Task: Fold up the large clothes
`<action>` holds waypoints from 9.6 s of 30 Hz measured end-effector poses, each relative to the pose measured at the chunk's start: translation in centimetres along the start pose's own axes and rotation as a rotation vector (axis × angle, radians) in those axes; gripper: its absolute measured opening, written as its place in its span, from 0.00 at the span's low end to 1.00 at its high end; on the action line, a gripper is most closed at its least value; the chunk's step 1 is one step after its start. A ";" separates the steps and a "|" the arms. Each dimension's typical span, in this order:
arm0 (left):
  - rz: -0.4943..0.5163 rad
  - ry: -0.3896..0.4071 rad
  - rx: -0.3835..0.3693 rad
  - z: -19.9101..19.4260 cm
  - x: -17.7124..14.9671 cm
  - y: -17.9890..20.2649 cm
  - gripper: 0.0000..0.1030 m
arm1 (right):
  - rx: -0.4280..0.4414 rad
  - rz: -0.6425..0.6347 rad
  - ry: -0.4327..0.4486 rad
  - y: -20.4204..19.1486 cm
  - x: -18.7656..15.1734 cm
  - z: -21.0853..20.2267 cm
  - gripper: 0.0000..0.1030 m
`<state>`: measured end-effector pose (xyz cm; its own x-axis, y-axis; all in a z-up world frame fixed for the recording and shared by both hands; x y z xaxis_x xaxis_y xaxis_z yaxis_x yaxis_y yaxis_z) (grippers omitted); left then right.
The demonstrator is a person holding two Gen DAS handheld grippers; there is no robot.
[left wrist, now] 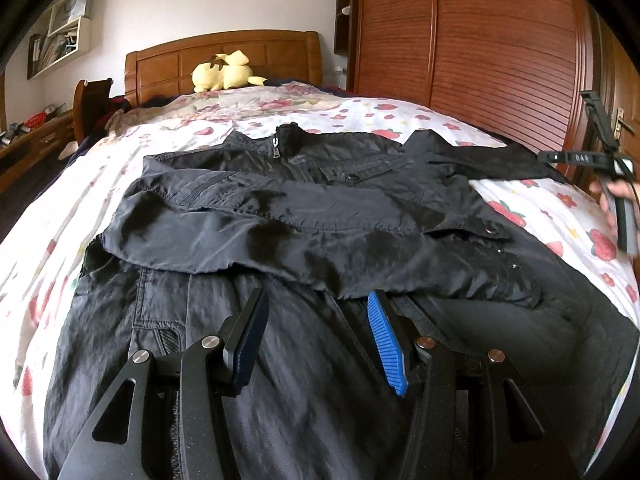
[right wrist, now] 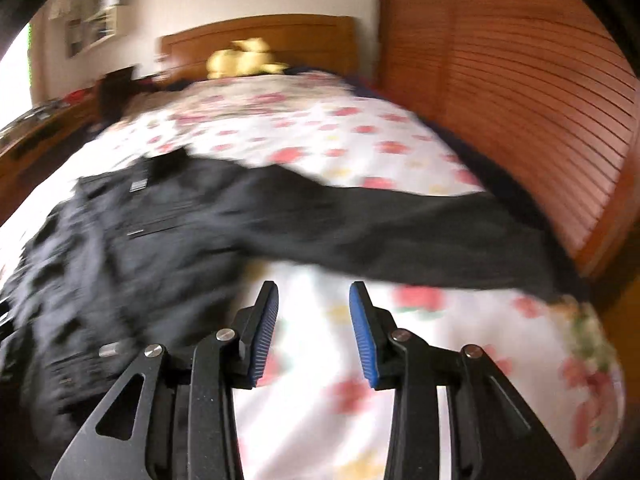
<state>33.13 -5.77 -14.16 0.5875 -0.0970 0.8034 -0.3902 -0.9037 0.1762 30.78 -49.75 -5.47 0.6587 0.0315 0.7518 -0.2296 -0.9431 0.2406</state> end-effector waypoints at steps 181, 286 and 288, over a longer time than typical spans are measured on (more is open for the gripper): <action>0.129 0.128 0.081 -4.5 14.3 12.6 0.05 | 0.141 -0.019 0.112 -6.6 -7.6 -11.2 0.32; -0.194 -0.187 0.183 -19.3 -11.7 -6.3 0.49 | 0.313 -0.227 -0.246 -10.0 -19.4 -15.5 0.83; -0.195 -0.190 0.174 -19.7 -11.9 -6.2 0.50 | 0.324 -0.247 -0.253 -10.4 -20.0 -16.0 0.78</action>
<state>14.59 9.26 -13.57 0.7673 0.0233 0.6409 -0.1403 -0.9690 0.2032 8.53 -35.27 -13.22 0.8283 0.2244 0.5134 0.1648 -0.9733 0.1596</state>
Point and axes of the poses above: each gripper's, at about its wrist camera, not at the fingertips, and z roughly the way its jaws point, y to its right, x to its top, the point moved 6 cm from there along z, roughly the way its jaws point, and after that the axes turned 12 degrees about -x, right-handed, at the moved point
